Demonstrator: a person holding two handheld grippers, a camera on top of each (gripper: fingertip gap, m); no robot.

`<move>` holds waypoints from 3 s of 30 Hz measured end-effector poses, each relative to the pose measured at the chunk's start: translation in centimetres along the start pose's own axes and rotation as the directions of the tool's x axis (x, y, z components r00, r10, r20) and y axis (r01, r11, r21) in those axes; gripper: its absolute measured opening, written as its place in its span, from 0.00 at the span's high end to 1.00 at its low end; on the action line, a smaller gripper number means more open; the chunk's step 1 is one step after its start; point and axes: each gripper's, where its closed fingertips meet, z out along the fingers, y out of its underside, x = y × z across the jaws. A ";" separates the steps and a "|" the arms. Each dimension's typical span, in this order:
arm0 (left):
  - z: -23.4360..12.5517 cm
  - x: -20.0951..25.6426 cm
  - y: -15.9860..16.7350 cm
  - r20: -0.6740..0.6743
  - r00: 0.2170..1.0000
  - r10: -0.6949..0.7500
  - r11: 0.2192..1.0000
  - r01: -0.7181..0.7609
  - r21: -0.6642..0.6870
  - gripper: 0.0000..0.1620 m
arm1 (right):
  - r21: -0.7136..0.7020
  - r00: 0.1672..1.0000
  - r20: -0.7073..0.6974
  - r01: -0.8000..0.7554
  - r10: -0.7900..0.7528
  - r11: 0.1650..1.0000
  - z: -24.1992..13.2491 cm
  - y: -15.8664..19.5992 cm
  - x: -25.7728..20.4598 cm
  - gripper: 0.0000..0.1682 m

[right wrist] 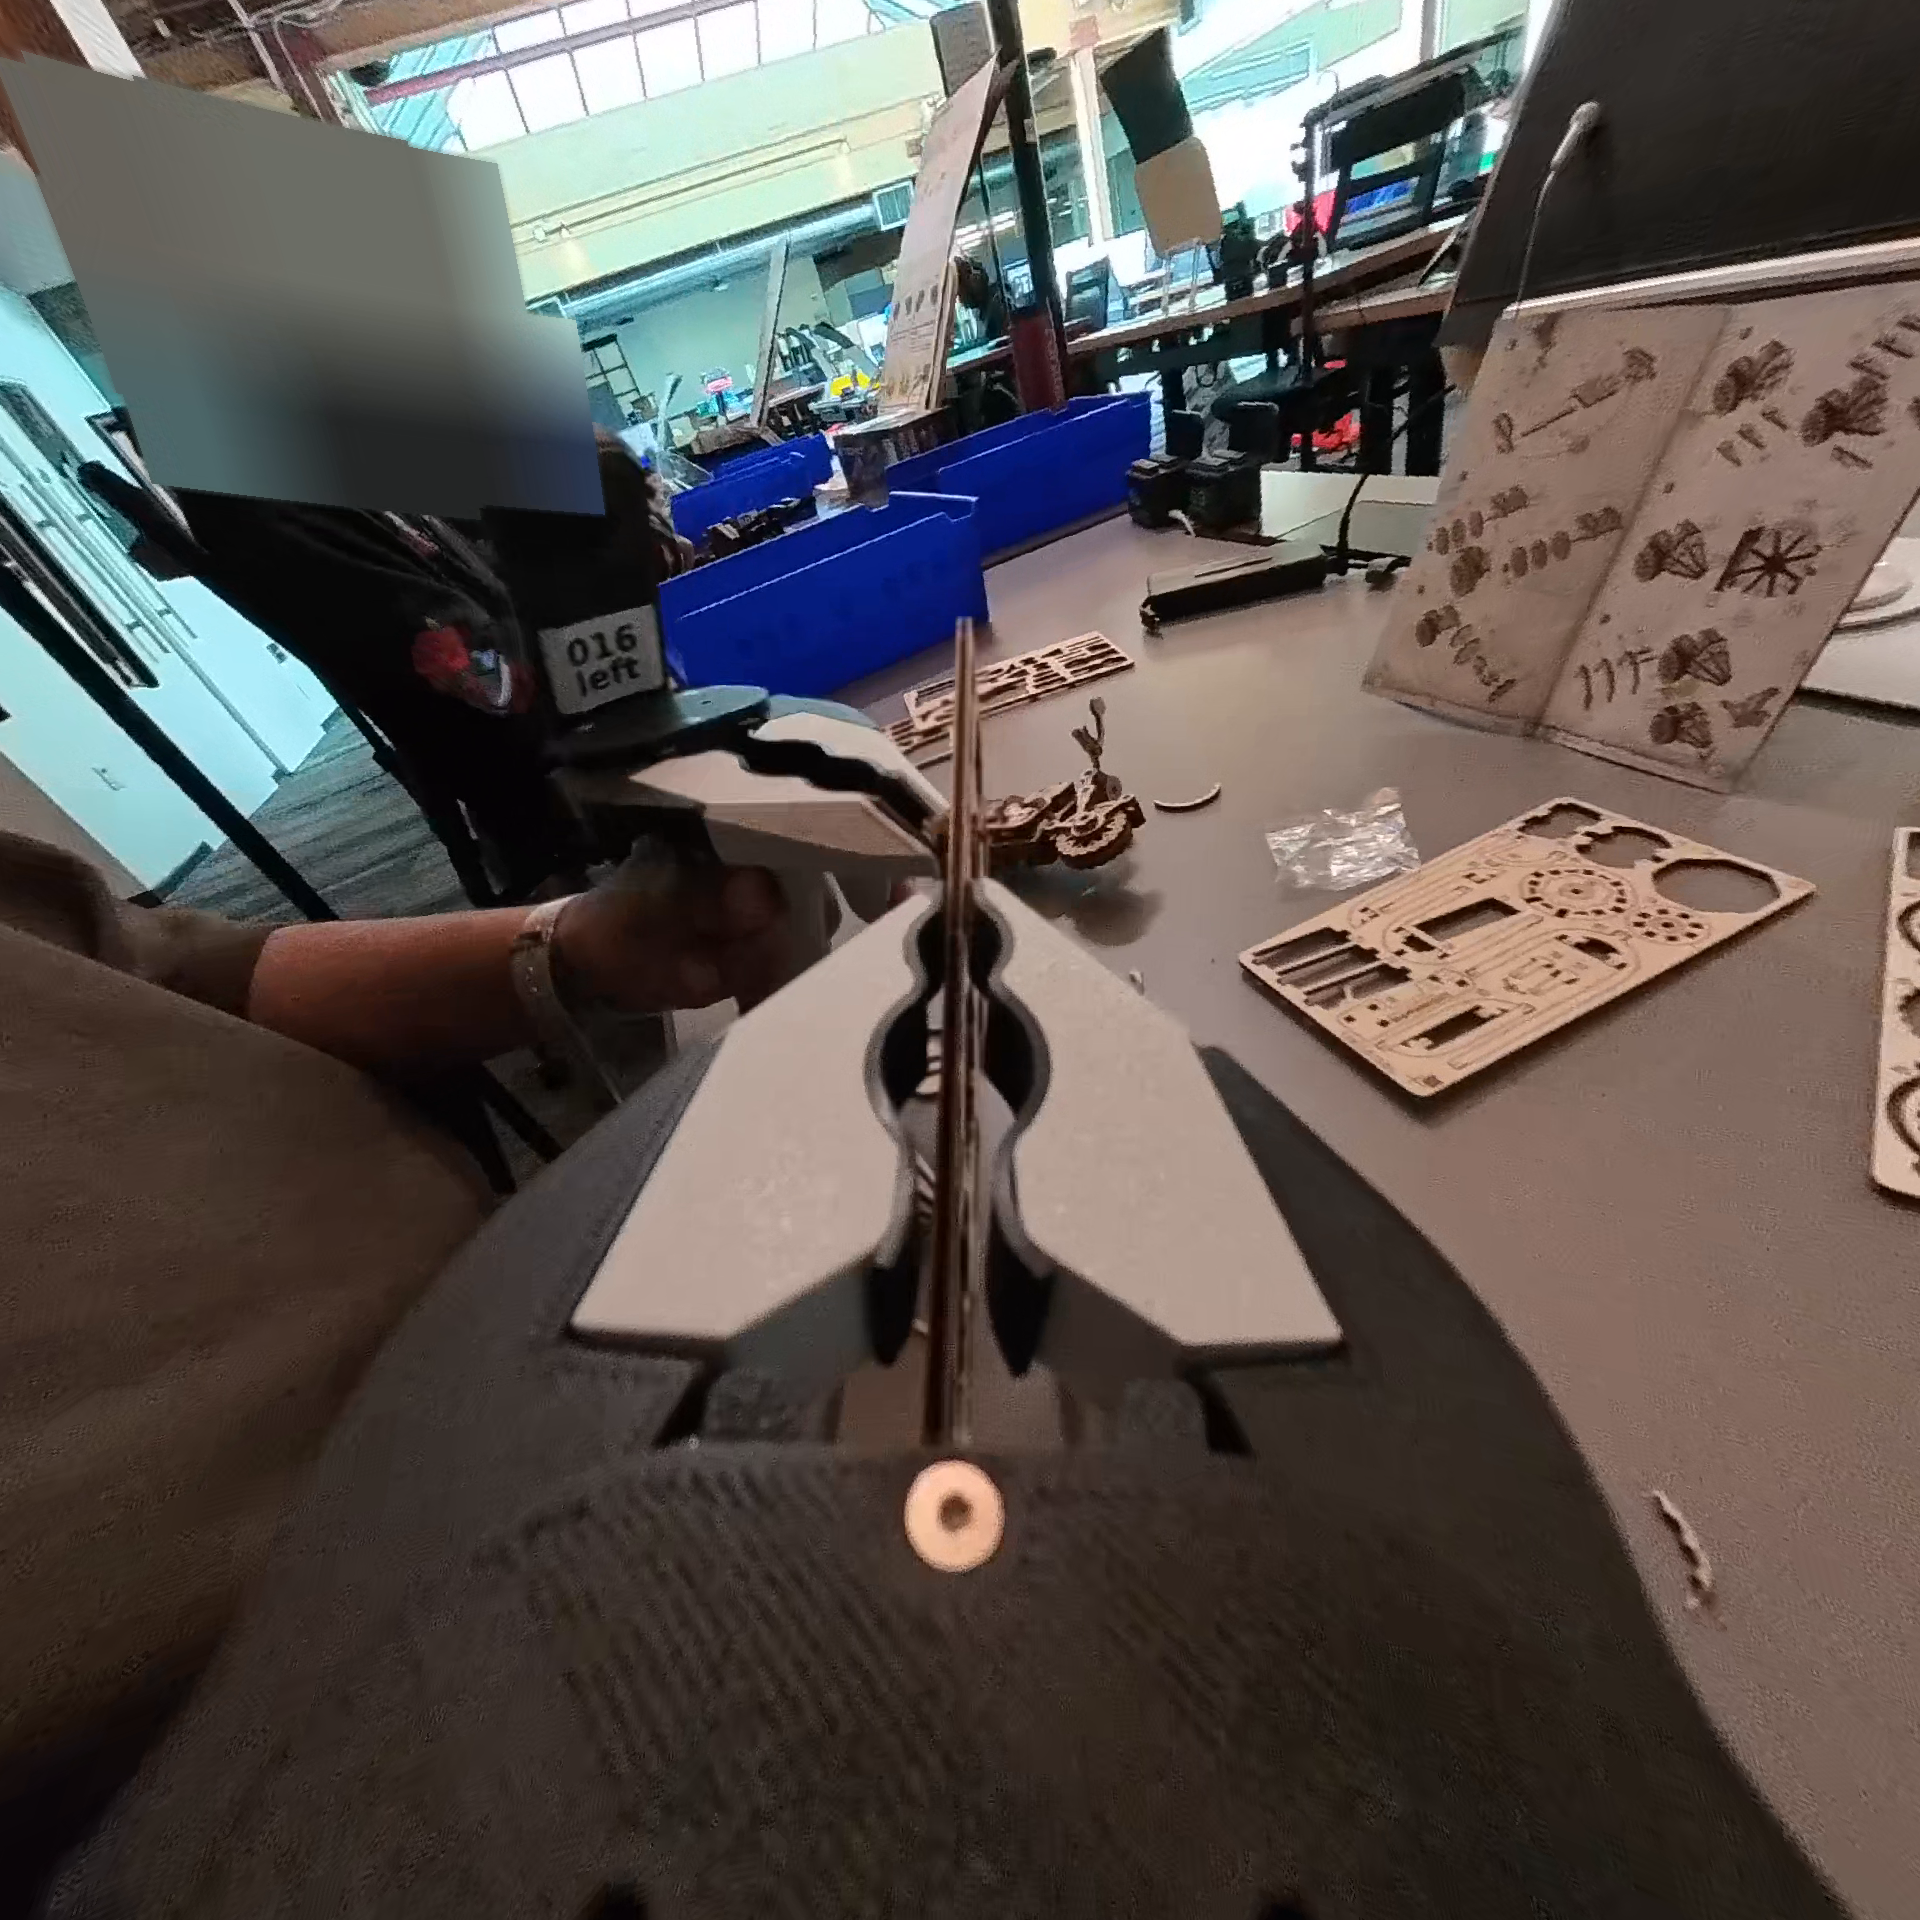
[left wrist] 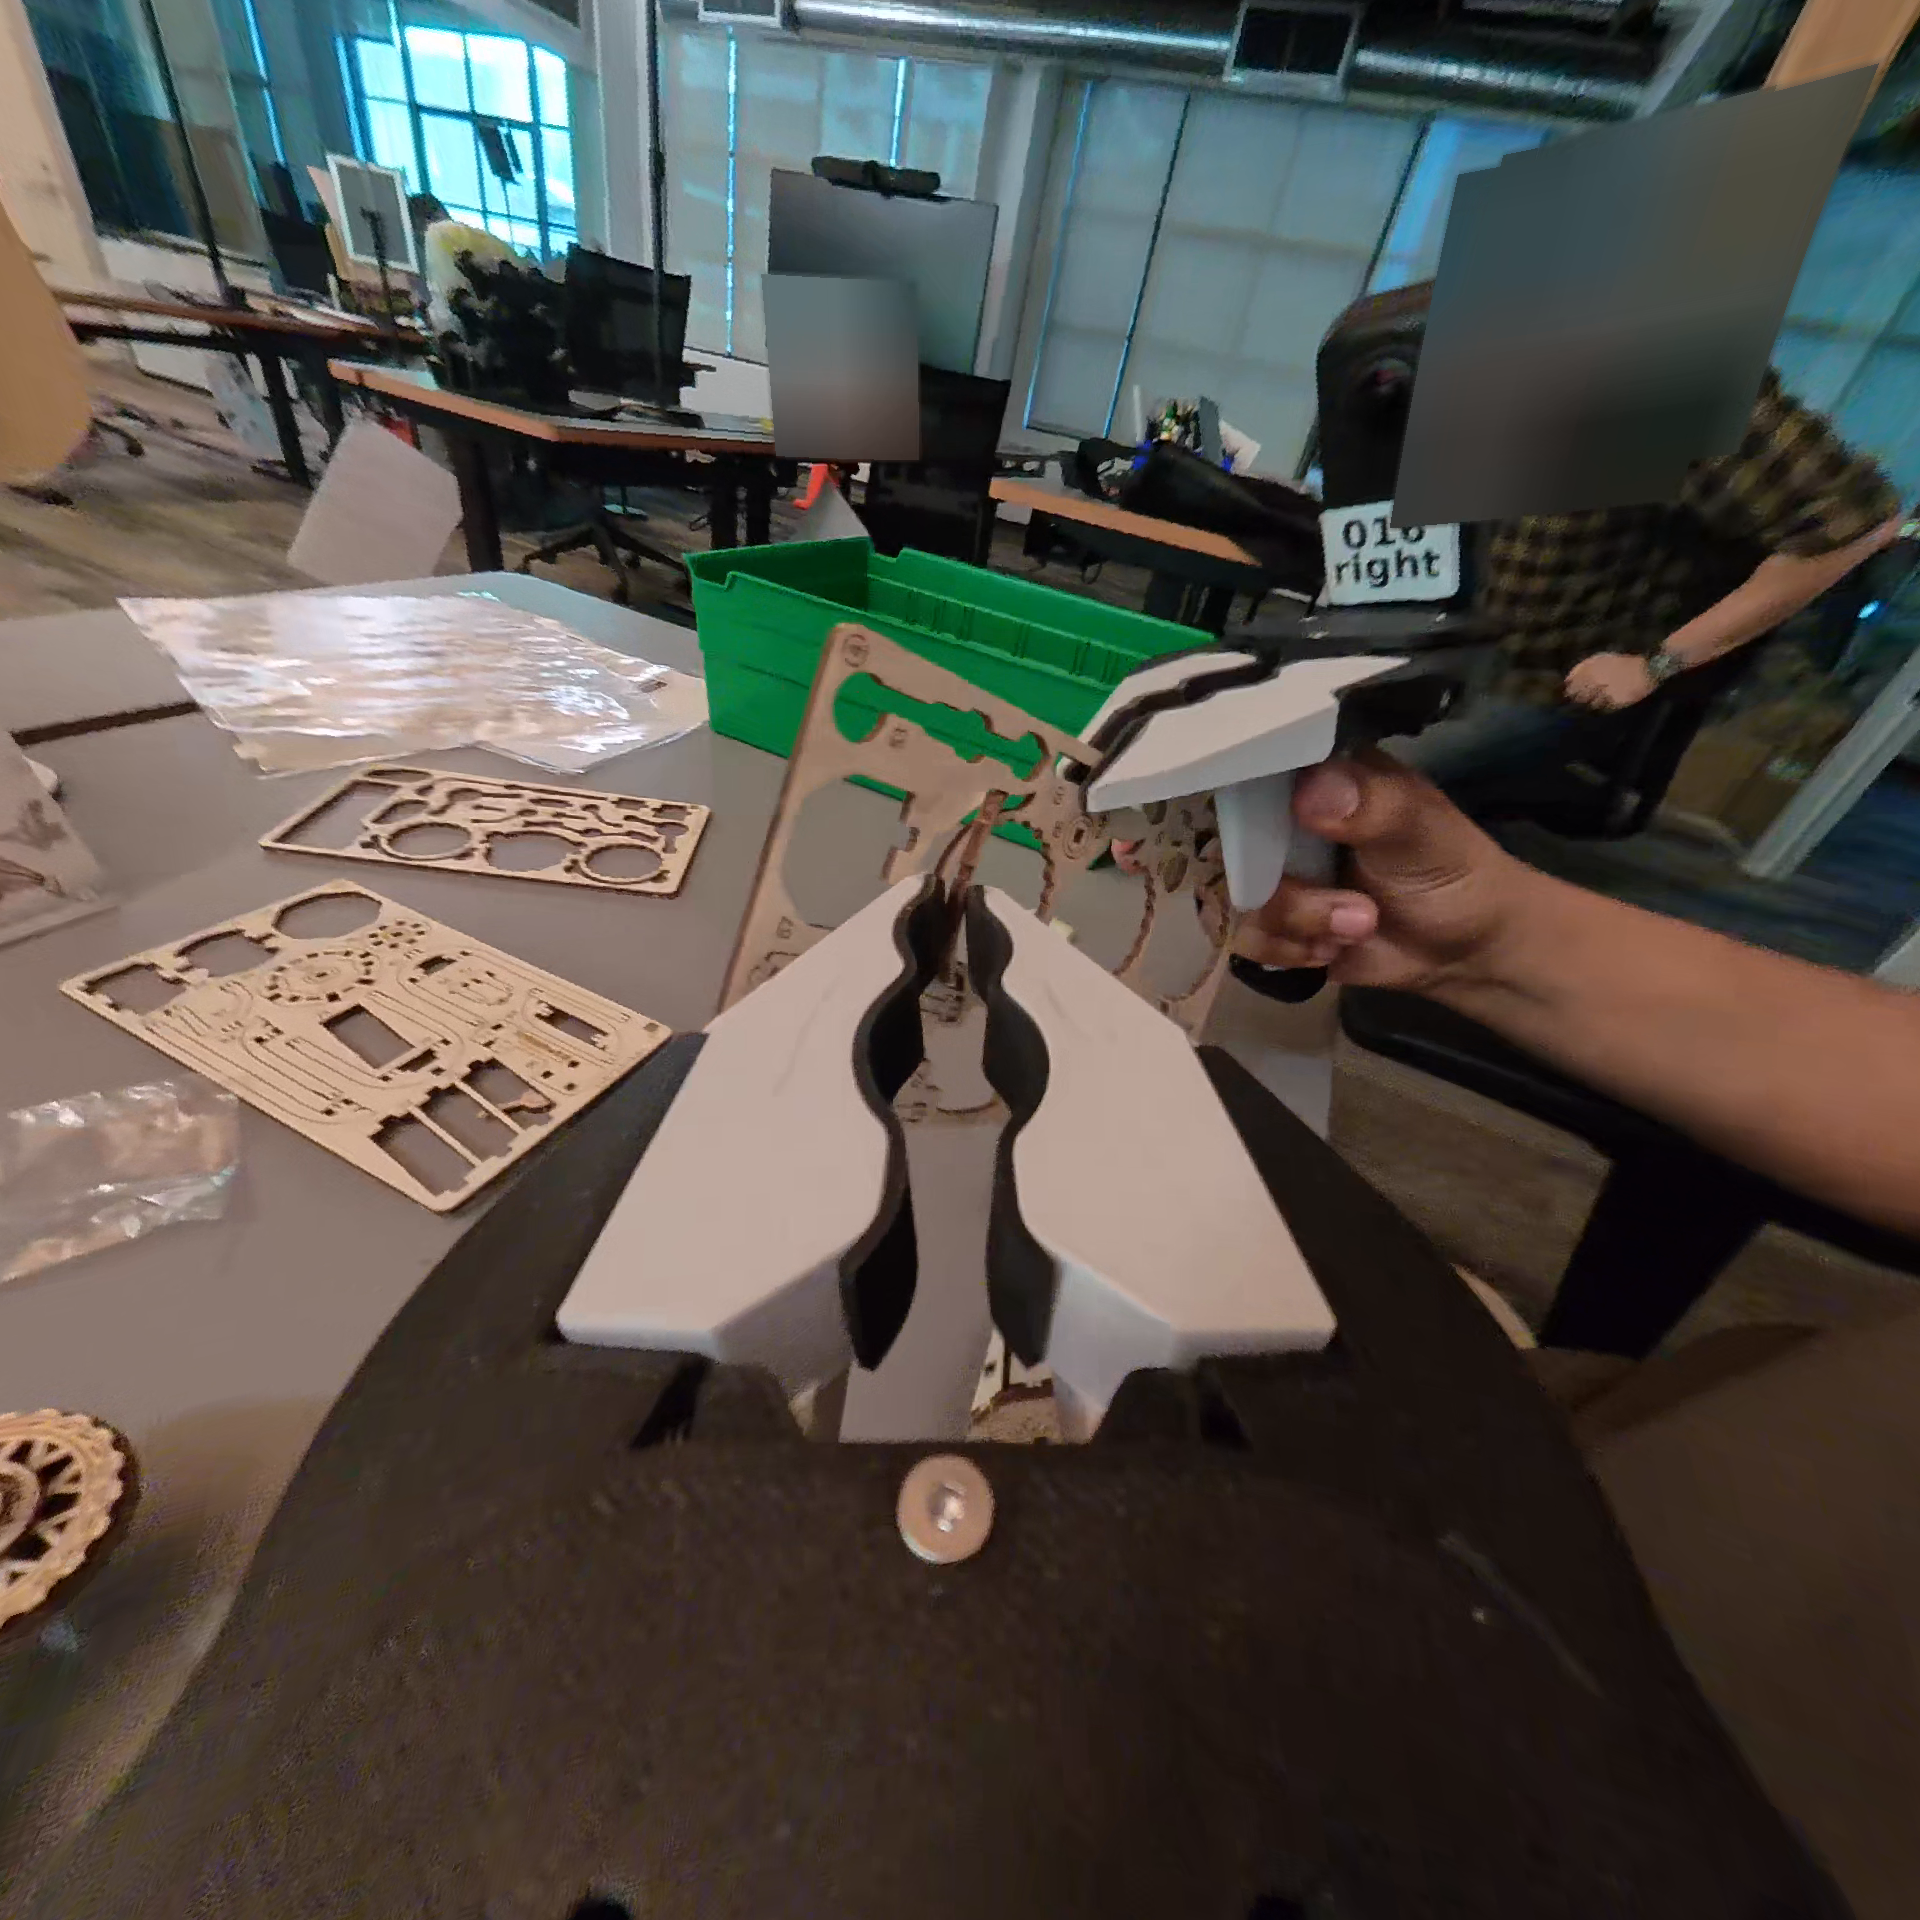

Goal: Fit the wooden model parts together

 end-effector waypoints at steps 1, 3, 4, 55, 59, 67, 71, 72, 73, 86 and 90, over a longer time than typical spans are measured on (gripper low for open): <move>0.0 0.0 0.0 -0.013 0.999 -0.032 0.999 0.032 0.004 1.00 | 0.005 1.000 0.016 -0.012 0.012 1.000 -0.1 0.0 0.0 1.00; 0.1 0.8 0.1 -0.070 0.995 -0.076 0.997 0.078 0.015 1.00 | 0.027 0.998 0.035 -0.059 0.058 0.998 -0.4 -0.2 0.4 1.00; 0.2 1.6 0.2 -0.125 0.990 -0.069 0.997 0.071 0.008 1.00 | 0.032 0.994 0.043 -0.098 0.097 0.995 -0.6 -0.2 0.6 1.00; -0.3 0.7 -0.1 -0.104 0.989 -0.108 0.994 0.108 -0.001 1.00 | 0.083 0.983 0.058 -0.177 0.173 0.981 -2.0 -1.0 1.5 1.00; 0.3 1.0 0.6 -0.070 0.995 -0.073 0.997 0.070 -0.034 0.92 | 0.057 0.990 0.033 -0.142 0.140 0.988 -1.3 -0.6 1.1 1.00; 0.4 0.7 1.1 -0.041 0.996 -0.084 0.995 0.082 -0.061 1.00 | 0.005 0.990 0.060 -0.128 0.128 0.992 -0.7 0.1 0.4 1.00; 0.2 0.5 0.2 -0.106 0.973 -0.204 0.979 0.203 -0.012 1.00 | 0.028 0.979 0.125 -0.167 0.162 0.986 -0.9 -0.5 -0.2 0.99; 0.3 0.5 0.4 -0.107 0.973 -0.206 0.979 0.205 -0.017 1.00 | 0.024 0.983 0.091 -0.161 0.158 0.987 -0.9 -0.3 0.3 0.99; 0.3 0.8 0.7 -0.093 0.986 -0.141 0.990 0.139 -0.026 1.00 | 0.020 0.988 0.048 -0.150 0.149 0.988 -0.9 -0.1 0.9 1.00; 0.6 1.6 0.8 -0.063 0.998 0.001 0.999 -0.004 -0.053 0.99 | 0.019 0.989 -0.020 -0.147 0.148 0.989 -1.2 -0.1 1.9 0.99; 0.7 1.0 1.3 -0.013 0.999 0.043 0.996 -0.044 -0.077 1.00 | 0.000 0.988 -0.081 -0.133 0.132 0.991 -0.9 0.0 2.1 1.00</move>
